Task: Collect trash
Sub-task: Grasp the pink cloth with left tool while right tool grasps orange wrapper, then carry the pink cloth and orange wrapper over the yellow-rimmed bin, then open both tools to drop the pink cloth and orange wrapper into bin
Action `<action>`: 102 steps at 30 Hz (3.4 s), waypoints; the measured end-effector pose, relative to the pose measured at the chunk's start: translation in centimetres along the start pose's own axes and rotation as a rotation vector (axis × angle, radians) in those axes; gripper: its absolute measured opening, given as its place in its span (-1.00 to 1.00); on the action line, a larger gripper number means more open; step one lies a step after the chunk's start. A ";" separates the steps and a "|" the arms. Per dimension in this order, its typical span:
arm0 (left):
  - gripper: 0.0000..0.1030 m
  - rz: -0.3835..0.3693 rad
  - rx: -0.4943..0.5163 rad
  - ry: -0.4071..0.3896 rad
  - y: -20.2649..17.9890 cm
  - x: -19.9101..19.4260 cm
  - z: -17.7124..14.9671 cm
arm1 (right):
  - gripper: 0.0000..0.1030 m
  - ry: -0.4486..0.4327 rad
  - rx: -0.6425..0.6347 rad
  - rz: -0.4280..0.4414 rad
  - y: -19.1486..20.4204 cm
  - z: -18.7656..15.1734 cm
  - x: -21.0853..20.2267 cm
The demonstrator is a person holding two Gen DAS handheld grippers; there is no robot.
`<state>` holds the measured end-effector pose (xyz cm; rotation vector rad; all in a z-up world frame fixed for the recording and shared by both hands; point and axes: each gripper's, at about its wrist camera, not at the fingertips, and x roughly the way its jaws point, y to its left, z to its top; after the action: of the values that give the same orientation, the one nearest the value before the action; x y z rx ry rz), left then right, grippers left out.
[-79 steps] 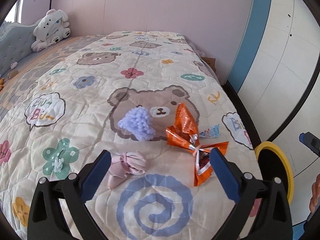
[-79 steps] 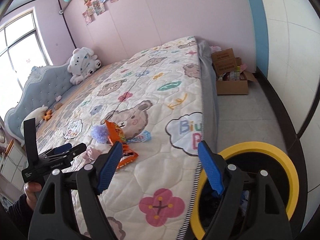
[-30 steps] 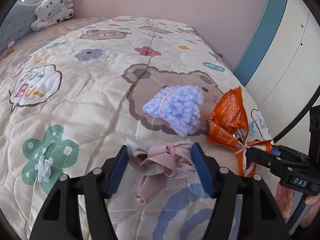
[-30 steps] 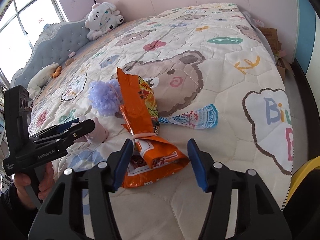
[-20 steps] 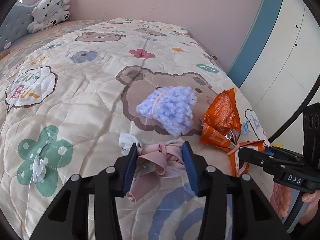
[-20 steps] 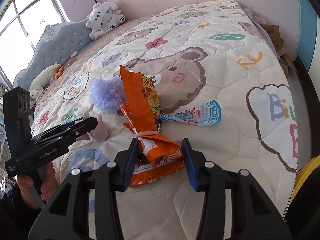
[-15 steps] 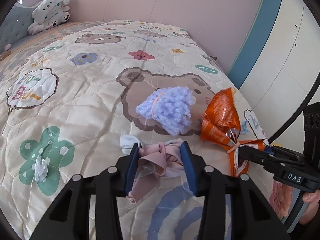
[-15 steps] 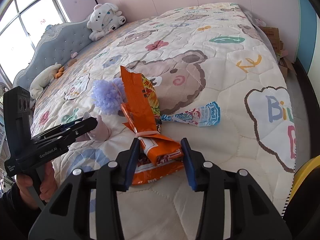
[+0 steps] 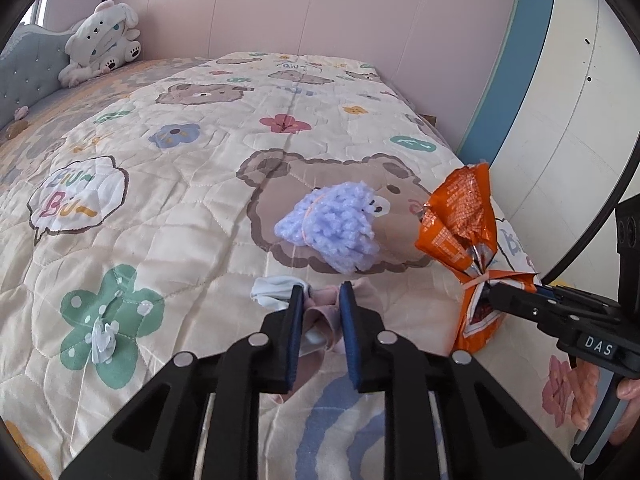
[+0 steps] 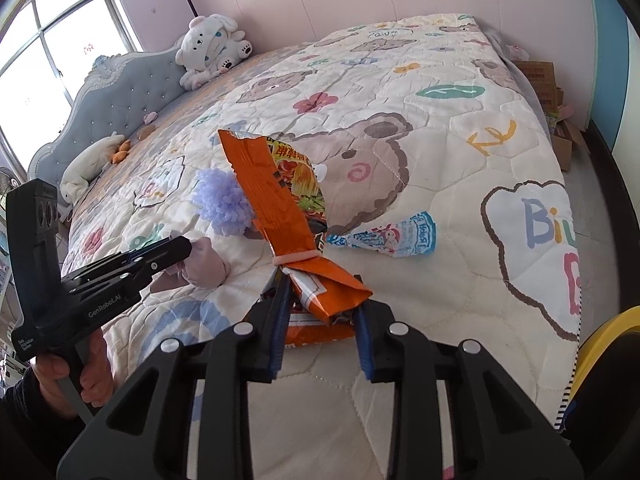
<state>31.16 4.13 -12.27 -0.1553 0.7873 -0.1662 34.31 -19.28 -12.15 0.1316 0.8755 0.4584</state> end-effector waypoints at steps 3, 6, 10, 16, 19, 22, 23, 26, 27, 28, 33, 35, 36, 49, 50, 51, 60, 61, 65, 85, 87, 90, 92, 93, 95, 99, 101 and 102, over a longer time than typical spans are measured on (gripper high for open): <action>-0.71 -0.004 0.000 -0.005 -0.1 -0.7 0.0 | -0.47 -0.021 -0.001 0.006 0.1 0.1 -0.8; -0.81 -0.007 0.001 -0.008 -0.1 -1.3 0.0 | -0.47 -0.035 -0.001 0.009 0.3 0.3 -1.6; -0.82 0.000 0.009 -0.015 -0.2 -2.1 0.0 | -0.47 -0.047 0.005 0.006 0.2 0.3 -2.4; -0.82 -0.006 0.014 -0.029 -0.4 -3.6 -0.1 | -0.47 -0.071 0.009 -0.004 0.0 -0.1 -4.9; -0.82 -0.012 0.017 -0.040 -0.7 -4.5 0.0 | -0.47 -0.088 0.013 -0.016 -0.2 -0.3 -6.4; -0.82 -0.025 0.016 -0.050 -1.1 -5.4 0.1 | -0.47 -0.107 0.023 -0.026 -0.8 -0.5 -8.1; -0.82 -0.026 0.017 -0.054 -1.2 -5.7 0.1 | -0.47 -0.113 0.025 -0.029 -0.9 -0.6 -8.5; -0.82 -0.033 0.024 -0.061 -1.8 -6.4 0.3 | -0.47 -0.135 0.030 -0.047 -1.5 -1.0 -10.5; -0.82 -0.035 0.027 -0.064 -2.0 -6.6 0.3 | -0.47 -0.141 0.033 -0.050 -1.6 -1.1 -11.0; -0.82 -0.037 0.029 -0.067 -2.2 -6.9 0.4 | -0.47 -0.148 0.036 -0.055 -1.8 -1.2 -11.7; -0.83 -0.056 0.050 -0.082 -3.9 -8.0 0.5 | -0.47 -0.180 0.053 -0.081 -3.1 -1.8 -14.5; -0.82 -0.064 0.060 -0.087 -4.7 -8.4 0.6 | -0.47 -0.191 0.060 -0.093 -3.6 -2.1 -15.5; -0.82 -0.070 0.063 -0.089 -5.1 -8.6 0.6 | -0.47 -0.199 0.066 -0.102 -4.0 -2.3 -16.2; -0.82 -0.134 0.141 -0.095 -12.6 -9.2 0.9 | -0.47 -0.265 0.110 -0.164 -7.8 -4.9 -21.9; -0.82 -0.142 0.149 -0.093 -13.3 -9.1 0.9 | -0.47 -0.269 0.115 -0.170 -8.0 -5.1 -22.3; -0.82 -0.150 0.156 -0.091 -14.0 -9.0 0.8 | -0.47 -0.274 0.120 -0.180 -8.5 -5.4 -22.8; -0.82 -0.211 0.238 -0.068 -20.5 -7.9 0.3 | -0.47 -0.305 0.171 -0.259 -12.3 -7.8 -26.1; -0.82 -0.219 0.249 -0.064 -21.2 -7.8 0.2 | -0.47 -0.311 0.180 -0.270 -12.9 -7.9 -26.5; -0.82 -0.251 0.286 -0.055 -23.7 -7.2 -0.2 | -0.47 -0.322 0.210 -0.302 -14.8 -8.8 -27.8; -0.82 -0.303 0.391 -0.031 -31.0 -4.0 -2.2 | -0.46 -0.246 0.284 -0.397 -19.6 -11.3 -27.4; -0.82 -0.307 0.389 -0.017 -31.3 -3.5 -2.3 | -0.46 -0.235 0.288 -0.396 -19.8 -11.4 -27.0; -0.82 -0.306 0.385 -0.002 -31.7 -2.9 -2.6 | -0.45 -0.223 0.296 -0.398 -20.1 -11.4 -26.6; -0.82 -0.306 0.381 0.012 -31.9 -2.4 -2.8 | -0.45 -0.215 0.309 -0.404 -20.5 -11.5 -26.3; -0.81 -0.308 0.380 0.018 -32.0 -2.2 -2.8 | -0.45 -0.211 0.320 -0.405 -20.8 -11.5 -26.1; -0.81 -0.307 0.378 0.027 -32.2 -1.6 -2.9 | -0.45 -0.209 0.336 -0.406 -21.3 -11.7 -25.9; -0.81 -0.310 0.376 0.048 -32.6 -0.8 -3.2 | -0.44 -0.208 0.355 -0.409 -22.0 -11.9 -25.7; -0.81 -0.313 0.378 0.054 -32.9 -0.6 -3.4 | -0.42 -0.209 0.356 -0.417 -22.2 -12.0 -25.7; -0.81 -0.314 0.378 0.057 -32.9 -0.4 -3.5 | -0.37 -0.208 0.356 -0.420 -22.3 -12.0 -25.7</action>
<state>25.39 -28.16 -7.81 0.0853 0.7712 -0.6142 18.36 -51.38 -8.17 0.3090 0.7471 -0.1059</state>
